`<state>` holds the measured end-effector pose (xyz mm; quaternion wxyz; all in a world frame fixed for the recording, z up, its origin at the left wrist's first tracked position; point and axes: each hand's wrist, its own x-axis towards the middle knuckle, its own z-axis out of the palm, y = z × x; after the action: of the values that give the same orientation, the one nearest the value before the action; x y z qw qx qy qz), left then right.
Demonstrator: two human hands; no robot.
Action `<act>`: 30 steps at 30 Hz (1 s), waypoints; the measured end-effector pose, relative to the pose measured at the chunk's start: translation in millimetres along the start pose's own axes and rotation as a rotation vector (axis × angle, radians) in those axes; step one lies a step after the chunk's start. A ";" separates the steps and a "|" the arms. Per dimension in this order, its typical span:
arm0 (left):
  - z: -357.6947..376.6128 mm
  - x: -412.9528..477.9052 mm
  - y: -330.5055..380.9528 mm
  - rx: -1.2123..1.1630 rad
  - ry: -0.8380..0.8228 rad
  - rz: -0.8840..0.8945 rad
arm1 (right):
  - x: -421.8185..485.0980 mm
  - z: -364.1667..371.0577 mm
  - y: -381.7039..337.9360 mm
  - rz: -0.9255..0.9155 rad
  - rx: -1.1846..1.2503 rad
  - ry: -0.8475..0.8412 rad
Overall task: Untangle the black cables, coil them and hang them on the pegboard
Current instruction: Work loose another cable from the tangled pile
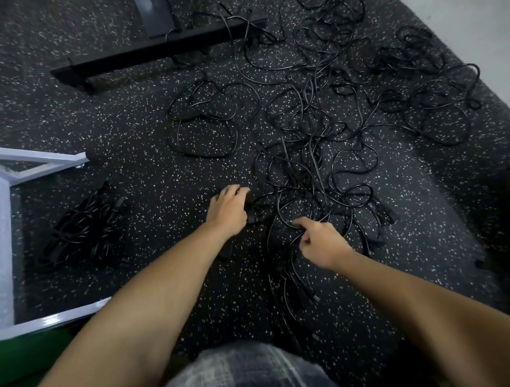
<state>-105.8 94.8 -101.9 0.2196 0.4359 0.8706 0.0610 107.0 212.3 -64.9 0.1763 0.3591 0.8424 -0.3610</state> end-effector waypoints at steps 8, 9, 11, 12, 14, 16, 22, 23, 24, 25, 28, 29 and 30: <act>3.3 -4.0 -6.8 0.122 0.052 0.025 | 5.3 -7.5 -6.3 0.050 -0.024 0.041; -0.4 -7.2 -5.3 0.076 0.051 0.022 | 5.3 -9.6 -7.7 0.051 -0.026 0.044; -6.4 -14.9 -2.2 -0.030 -0.012 0.008 | 1.6 -14.3 -11.1 0.053 -0.024 0.046; -7.9 -19.6 -0.4 -0.062 -0.073 0.012 | -1.8 -16.0 -12.6 0.049 -0.018 0.041; -7.7 -28.4 2.4 -0.085 -0.145 0.021 | -8.4 -18.2 -13.9 0.039 -0.011 0.031; -6.1 -34.4 3.5 -0.143 -0.158 0.008 | -15.1 -20.2 -12.5 0.041 -0.013 0.015; -7.5 -35.2 4.9 -0.174 -0.190 -0.038 | -25.5 -22.9 -5.2 0.039 0.000 -0.027; -6.8 -34.3 4.8 -0.180 -0.172 -0.053 | -25.1 -22.3 -5.1 0.041 0.003 -0.028; -4.9 -33.9 3.8 -0.179 -0.157 -0.072 | -24.4 -21.1 -5.4 0.041 0.008 -0.030; -1.8 -33.9 1.9 -0.172 -0.141 -0.095 | -23.4 -19.3 -5.7 0.042 0.016 -0.035; 8.6 -36.9 -7.5 -0.154 -0.068 -0.153 | -18.8 -12.9 -10.3 0.044 0.037 -0.056; 11.0 -38.0 -10.3 -0.161 -0.051 -0.180 | -17.0 -11.2 -12.2 0.046 0.044 -0.060; 12.4 -39.6 -12.3 -0.177 -0.038 -0.211 | -15.5 -9.7 -14.3 0.046 0.047 -0.065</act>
<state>-88.7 55.1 -103.6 0.2792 0.3217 0.8985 0.1059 106.7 205.1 -42.8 0.2033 0.3705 0.8190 -0.3881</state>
